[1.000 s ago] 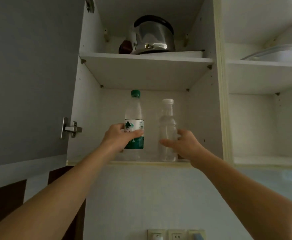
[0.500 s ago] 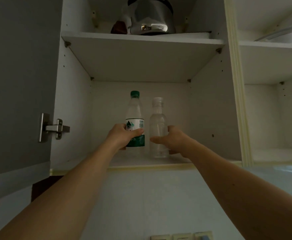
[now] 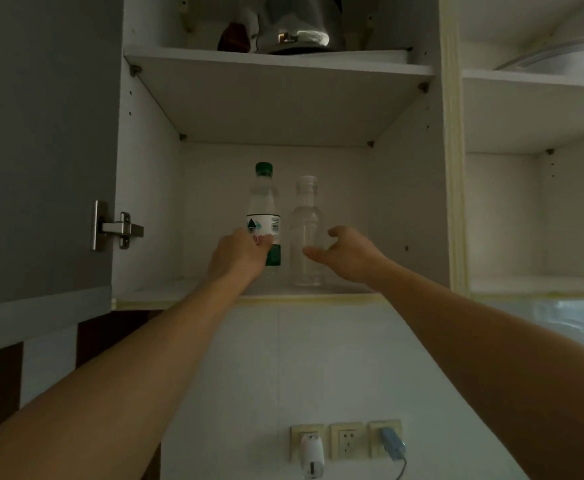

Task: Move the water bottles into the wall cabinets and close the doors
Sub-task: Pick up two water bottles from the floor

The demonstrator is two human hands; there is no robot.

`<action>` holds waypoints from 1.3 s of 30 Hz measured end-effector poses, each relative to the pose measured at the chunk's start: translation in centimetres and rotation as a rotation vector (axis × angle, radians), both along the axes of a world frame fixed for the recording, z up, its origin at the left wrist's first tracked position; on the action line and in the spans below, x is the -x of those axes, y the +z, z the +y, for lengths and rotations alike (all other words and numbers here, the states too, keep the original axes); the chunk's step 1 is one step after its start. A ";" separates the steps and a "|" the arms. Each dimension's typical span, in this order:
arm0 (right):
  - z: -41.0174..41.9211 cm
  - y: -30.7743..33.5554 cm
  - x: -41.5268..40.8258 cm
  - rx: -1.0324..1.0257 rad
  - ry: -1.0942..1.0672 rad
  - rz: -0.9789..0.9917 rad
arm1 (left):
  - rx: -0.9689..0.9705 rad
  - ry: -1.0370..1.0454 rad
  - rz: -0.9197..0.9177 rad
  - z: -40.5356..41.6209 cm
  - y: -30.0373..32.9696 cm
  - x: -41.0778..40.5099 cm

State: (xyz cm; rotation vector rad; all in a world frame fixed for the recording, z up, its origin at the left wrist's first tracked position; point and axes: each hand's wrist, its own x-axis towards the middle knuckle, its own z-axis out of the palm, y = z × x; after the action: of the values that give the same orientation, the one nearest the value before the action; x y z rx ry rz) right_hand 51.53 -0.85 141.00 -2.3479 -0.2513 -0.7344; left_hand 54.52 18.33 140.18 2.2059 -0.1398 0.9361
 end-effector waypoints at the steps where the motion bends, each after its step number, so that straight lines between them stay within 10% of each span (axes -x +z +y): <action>1: -0.4 -0.3 1.5 0.020 -0.005 -0.047 | 0.010 0.037 -0.062 -0.2 -0.2 1.1; 13: -12.7 -9.2 21.5 -0.089 -0.092 -0.352 | 0.081 -0.265 -0.404 -11.7 -5.3 19.7; 39: -20.1 -64.7 52.0 -0.718 -0.692 0.625 | 0.091 -0.829 0.781 -22.7 -63.2 42.6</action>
State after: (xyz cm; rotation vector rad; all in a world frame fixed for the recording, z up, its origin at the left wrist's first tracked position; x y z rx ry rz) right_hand -0.43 -20.94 76.28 -1.8007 0.9730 -0.2613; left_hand 11.96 -4.35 76.96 1.9746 -0.5606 -0.3640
